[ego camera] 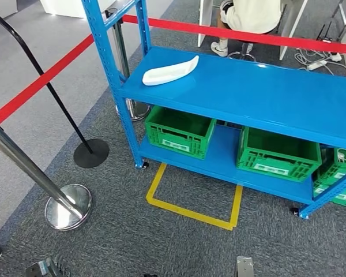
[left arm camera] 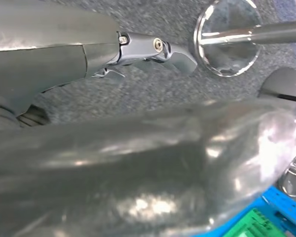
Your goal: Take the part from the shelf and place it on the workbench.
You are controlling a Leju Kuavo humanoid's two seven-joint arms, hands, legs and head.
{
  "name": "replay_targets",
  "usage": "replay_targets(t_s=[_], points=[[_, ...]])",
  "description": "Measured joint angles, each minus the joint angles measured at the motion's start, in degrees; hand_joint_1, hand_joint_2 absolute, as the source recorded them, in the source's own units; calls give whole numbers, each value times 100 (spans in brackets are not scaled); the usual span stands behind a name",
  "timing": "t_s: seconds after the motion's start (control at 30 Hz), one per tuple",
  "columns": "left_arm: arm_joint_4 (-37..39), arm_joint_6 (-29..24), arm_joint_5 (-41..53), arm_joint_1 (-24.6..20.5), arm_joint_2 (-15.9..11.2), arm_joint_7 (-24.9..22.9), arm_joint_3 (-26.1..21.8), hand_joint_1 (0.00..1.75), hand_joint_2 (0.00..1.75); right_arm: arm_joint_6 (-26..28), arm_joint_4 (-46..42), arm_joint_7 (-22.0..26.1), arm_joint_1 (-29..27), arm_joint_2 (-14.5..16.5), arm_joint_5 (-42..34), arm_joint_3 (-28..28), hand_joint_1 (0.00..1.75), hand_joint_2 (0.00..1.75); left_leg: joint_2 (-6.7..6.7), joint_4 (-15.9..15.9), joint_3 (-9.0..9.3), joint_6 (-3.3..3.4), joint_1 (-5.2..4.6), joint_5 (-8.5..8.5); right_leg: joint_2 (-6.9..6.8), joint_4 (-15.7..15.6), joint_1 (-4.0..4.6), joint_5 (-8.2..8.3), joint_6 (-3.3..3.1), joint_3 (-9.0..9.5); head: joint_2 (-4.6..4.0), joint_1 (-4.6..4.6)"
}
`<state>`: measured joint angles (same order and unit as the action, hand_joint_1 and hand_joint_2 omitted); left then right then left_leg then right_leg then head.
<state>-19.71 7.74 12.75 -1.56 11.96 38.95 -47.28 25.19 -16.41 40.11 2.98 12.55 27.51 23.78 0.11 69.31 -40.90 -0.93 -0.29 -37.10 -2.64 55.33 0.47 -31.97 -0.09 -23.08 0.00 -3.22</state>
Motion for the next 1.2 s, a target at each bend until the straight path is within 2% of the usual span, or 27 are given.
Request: replay_targets(t_s=[0.07,0.1,0.13,0.2,0.23,0.27,0.3,0.33,0.4,0.43,0.47,0.5,0.57,0.6,0.63,0.67,0.73,0.77,0.83,0.9,0.93,0.97,1.0,1.07,1.1,1.13,1.2], points=[[0,3,-14,2,2,0,1,0,0,-4,0,0,11,1,4,0,0,0,340,-711,34,40,-29,852,-113,-136,34,-208,18,357,0,-33],[-1,6,-17,-11,11,0,3,0,0,-6,-2,-1,15,-1,3,0,0,0,502,-951,70,46,-37,1207,-176,-229,70,-333,30,518,0,-47],[-4,10,-19,-30,26,0,7,0,0,-7,-6,0,15,-4,0,0,0,0,568,-1113,111,42,-19,1415,-235,-287,107,-395,51,695,0,-54],[-10,17,-20,-66,62,0,18,0,0,-9,-14,0,36,-13,-5,0,0,0,383,-1174,216,18,41,1446,-285,-271,153,-386,95,931,1,-27],[-17,19,-22,-68,72,0,23,0,0,-11,-15,3,51,-14,-6,0,0,0,261,-1189,281,38,68,1505,-203,-93,152,-308,127,942,1,16],[-22,19,-24,-65,75,0,26,0,0,-15,-14,3,66,-15,-7,0,0,0,182,-1181,344,74,67,1554,-82,185,138,-286,154,807,2,66],[-27,19,-26,-63,74,0,30,0,0,-19,-11,1,72,-15,-10,0,0,0,125,-1175,403,124,59,1594,47,543,118,-345,186,575,2,101],[-32,18,-28,-61,64,0,33,0,0,-25,-9,1,68,-15,-13,0,0,0,66,-1168,444,180,43,1568,154,949,98,-518,206,267,1,137],[-34,17,-29,-49,52,0,38,0,0,-45,-6,-4,38,-16,-24,0,0,0,-64,-1169,535,237,9,1462,223,1465,78,-1126,210,-350,1,161],[-35,17,-30,-36,47,0,39,0,0,-60,-5,-5,23,-16,-27,0,0,0,-127,-1169,597,250,-11,1399,232,1511,79,-1397,193,-585,1,181],[-35,17,-30,-22,44,0,39,0,0,-74,-4,-5,13,-16,-28,0,0,0,-172,-1169,672,261,-41,1335,236,1415,84,-1498,159,-752,1,198],[-35,17,-31,-11,41,0,40,0,0,-93,-4,-5,10,-16,-30,0,0,0,-202,-1170,756,272,-77,1267,240,1213,100,-1362,101,-873,0,207],[-34,17,-34,0,42,0,43,0,0,-161,-2,-5,0,-19,-44,0,0,0,-237,-1171,900,286,-134,1138,297,722,167,-415,-81,-984,-1,199],[-33,17,-39,-1,46,0,47,0,0,-210,-1,-7,-8,-21,-56,1,0,0,-253,-1169,950,276,-149,1080,342,530,200,28,-142,-987,-1,183],[-33,17,-45,-1,50,0,51,0,0,-257,1,-7,-13,-24,-68,2,0,0,-268,-1153,985,260,-151,1043,386,408,223,336,-176,-971,-1,167],[-33,17,-51,-4,51,0,55,0,0,-296,2,-7,-8,-26,-75,3,0,0,-280,-1115,1006,235,-153,1033,414,332,235,415,-174,-939,-1,153],[-38,12,-58,-3,48,0,61,0,0,-361,1,-3,13,-27,-82,8,0,0,-262,-973,992,185,-154,1038,435,238,201,462,-157,-787,0,151],[-41,1,-58,-9,46,0,64,0,0,-389,1,-2,21,-27,-83,10,0,0,-228,-818,923,148,-154,1019,437,198,177,480,-154,-699,0,142],[-46,-46,-47,-29,45,0,75,0,0,-431,0,0,25,-29,-85,14,0,0,-149,-285,596,48,-121,834,450,141,120,485,-147,-574,0,126],[-46,-98,-32,-38,46,0,90,0,0,-444,0,-1,17,-30,-84,16,0,0,-116,266,152,-59,-46,499,499,120,57,424,-131,-512,0,119],[-46,-114,-28,-37,45,0,95,0,0,-443,1,-1,11,-30,-81,17,0,0,-112,367,7,-110,-4,388,540,117,22,380,-108,-474,0,118],[-46,-123,-30,-34,41,0,98,0,0,-443,1,-1,6,-30,-80,17,0,0,-112,310,-57,-168,43,392,589,117,-19,329,-74,-421,0,118],[-46,-127,-33,-31,35,0,98,0,0,-443,2,-1,4,-30,-78,17,0,0,-117,89,-36,-236,93,547,646,118,-61,267,-31,-351,0,117],[-39,-131,-47,-14,28,0,98,0,0,-442,2,-1,10,-33,-75,21,0,0,-234,-619,97,-379,226,1140,752,156,-119,115,80,-244,-1,88],[-33,-132,-52,-6,27,0,98,0,0,-440,2,-2,19,-35,-73,23,0,0,-284,-887,146,-406,273,1384,804,184,-129,33,134,-234,1,57],[-28,-133,-58,2,29,0,99,0,0,-439,3,-4,26,-38,-72,27,0,0,-326,-1038,163,-388,301,1532,849,206,-136,-49,187,-238,1,32],[-24,-137,-68,-5,26,0,100,0,0,-434,4,-3,40,-42,-61,32,0,0,-269,-1039,167,-251,293,1563,927,183,-160,-153,268,-218,2,14]])
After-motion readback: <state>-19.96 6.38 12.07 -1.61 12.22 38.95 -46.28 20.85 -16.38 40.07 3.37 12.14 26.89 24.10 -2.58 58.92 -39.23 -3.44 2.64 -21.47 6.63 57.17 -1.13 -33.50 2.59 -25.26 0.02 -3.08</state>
